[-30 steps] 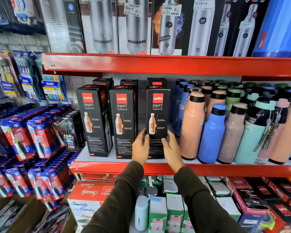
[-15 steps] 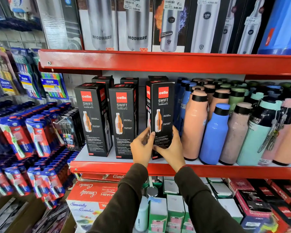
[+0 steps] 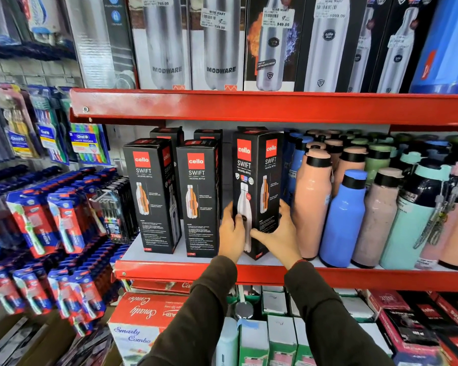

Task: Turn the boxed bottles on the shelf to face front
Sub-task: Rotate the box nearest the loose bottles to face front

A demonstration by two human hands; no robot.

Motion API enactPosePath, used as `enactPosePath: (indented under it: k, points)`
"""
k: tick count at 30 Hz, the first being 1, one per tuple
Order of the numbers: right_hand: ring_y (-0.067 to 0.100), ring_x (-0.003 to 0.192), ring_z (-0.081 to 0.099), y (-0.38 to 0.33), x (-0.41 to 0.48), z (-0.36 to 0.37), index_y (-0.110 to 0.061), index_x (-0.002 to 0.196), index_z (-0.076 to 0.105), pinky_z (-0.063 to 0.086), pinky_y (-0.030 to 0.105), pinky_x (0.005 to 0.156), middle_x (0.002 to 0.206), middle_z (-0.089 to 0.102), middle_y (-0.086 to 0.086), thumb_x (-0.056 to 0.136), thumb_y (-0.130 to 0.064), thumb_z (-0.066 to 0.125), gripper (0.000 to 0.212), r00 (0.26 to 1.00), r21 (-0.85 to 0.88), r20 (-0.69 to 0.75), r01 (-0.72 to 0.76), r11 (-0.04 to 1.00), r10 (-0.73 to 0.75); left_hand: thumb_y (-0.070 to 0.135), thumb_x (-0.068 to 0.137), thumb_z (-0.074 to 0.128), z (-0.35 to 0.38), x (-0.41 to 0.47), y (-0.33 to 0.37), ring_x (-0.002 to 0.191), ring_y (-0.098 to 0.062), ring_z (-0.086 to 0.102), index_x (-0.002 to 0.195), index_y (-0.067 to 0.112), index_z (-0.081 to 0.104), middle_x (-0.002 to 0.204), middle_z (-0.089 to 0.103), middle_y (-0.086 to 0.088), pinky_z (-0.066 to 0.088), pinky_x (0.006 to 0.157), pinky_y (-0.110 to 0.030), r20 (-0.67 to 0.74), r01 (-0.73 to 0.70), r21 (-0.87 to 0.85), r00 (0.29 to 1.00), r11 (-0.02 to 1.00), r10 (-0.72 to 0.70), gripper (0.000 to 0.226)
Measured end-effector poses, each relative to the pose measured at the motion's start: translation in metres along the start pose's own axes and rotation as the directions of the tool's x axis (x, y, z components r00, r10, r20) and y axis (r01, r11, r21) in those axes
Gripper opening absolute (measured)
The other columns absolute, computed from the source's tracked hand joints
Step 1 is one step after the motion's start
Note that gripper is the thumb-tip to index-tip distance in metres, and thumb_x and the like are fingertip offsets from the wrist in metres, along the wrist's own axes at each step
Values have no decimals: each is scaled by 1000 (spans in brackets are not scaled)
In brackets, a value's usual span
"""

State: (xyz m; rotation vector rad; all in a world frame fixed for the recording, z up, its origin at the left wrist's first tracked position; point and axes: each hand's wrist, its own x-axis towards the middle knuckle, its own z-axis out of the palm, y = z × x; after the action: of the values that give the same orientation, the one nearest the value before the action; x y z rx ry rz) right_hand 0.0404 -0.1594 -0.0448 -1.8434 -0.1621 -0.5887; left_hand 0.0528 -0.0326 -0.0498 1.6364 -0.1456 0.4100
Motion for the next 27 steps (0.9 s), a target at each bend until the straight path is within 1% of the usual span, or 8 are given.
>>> enactPosePath:
  k: [4, 7, 9, 12, 16, 18, 22, 27]
  points:
    - [11, 139, 39, 3, -1, -4, -32, 153, 17, 36, 39, 115, 151, 41, -6, 67, -19, 83, 109, 995, -8, 100, 3, 1000, -2, 10, 103, 40, -2, 1, -9, 108, 8, 52, 144, 14, 32, 129, 49, 2, 37, 88, -2, -5, -4, -29, 1000, 1000, 4, 41]
    - [9, 140, 38, 4, -4, -5, -33, 155, 9, 34, 35, 116, 154, 38, -4, 76, -14, 78, 106, 990, -19, 140, 2, 1000, 0, 11, 103, 42, -3, 2, -15, 98, 30, 50, 138, 17, 34, 122, 51, 8, 38, 79, 6, -15, -7, -36, 1000, 999, 7, 36]
    - [9, 141, 37, 5, -4, -4, -31, 155, 8, 34, 33, 116, 155, 38, -4, 82, -14, 74, 100, 988, -31, 153, 6, 999, -1, 15, 102, 45, -4, 0, -17, 102, 22, 55, 129, 26, 37, 120, 54, 10, 40, 83, 1, -23, -18, -45, 1000, 999, 17, 31]
    - [9, 140, 38, 6, -2, -3, -33, 154, 15, 33, 29, 115, 151, 40, -9, 88, -12, 67, 86, 986, -32, 165, 27, 999, -21, 19, 100, 51, -3, -2, -21, 111, 11, 57, 122, 30, 40, 119, 59, 17, 43, 96, -17, -35, -54, -48, 998, 997, 52, 27]
    - [-1, 135, 36, 6, -1, -2, -52, 141, 17, 28, 0, 101, 144, 38, -22, 91, -11, 63, 79, 983, -37, 177, 47, 998, -40, 22, 98, 56, -2, -4, -23, 118, -1, 57, 119, 31, 43, 117, 59, 17, 44, 99, -23, -74, -67, -29, 995, 997, 65, 26]
    - [-2, 132, 37, 8, 0, -1, -52, 138, 18, 27, -7, 93, 141, 37, -23, 92, -10, 62, 77, 984, -42, 173, 44, 998, -36, 20, 98, 57, -1, -4, -22, 122, -7, 55, 121, 30, 44, 120, 58, 13, 42, 99, -20, -94, -57, -19, 994, 998, 55, 28]
    - [0, 132, 38, 12, 2, 1, -45, 143, 19, 28, -7, 92, 141, 39, -19, 93, -5, 58, 75, 982, -35, 185, 33, 999, -26, 21, 99, 55, 1, -6, -20, 129, -5, 46, 146, 20, 40, 136, 50, 10, 39, 110, -27, -95, -38, 50, 995, 998, 43, 50]
    - [1, 132, 39, 17, 4, 2, -33, 152, 20, 33, 11, 102, 143, 44, -13, 94, -3, 55, 74, 978, -57, 206, 5, 998, 7, 23, 100, 54, 4, -8, -20, 132, -18, 52, 146, 18, 44, 144, 54, -4, 42, 108, -31, -104, -55, 133, 992, 990, 69, 47]
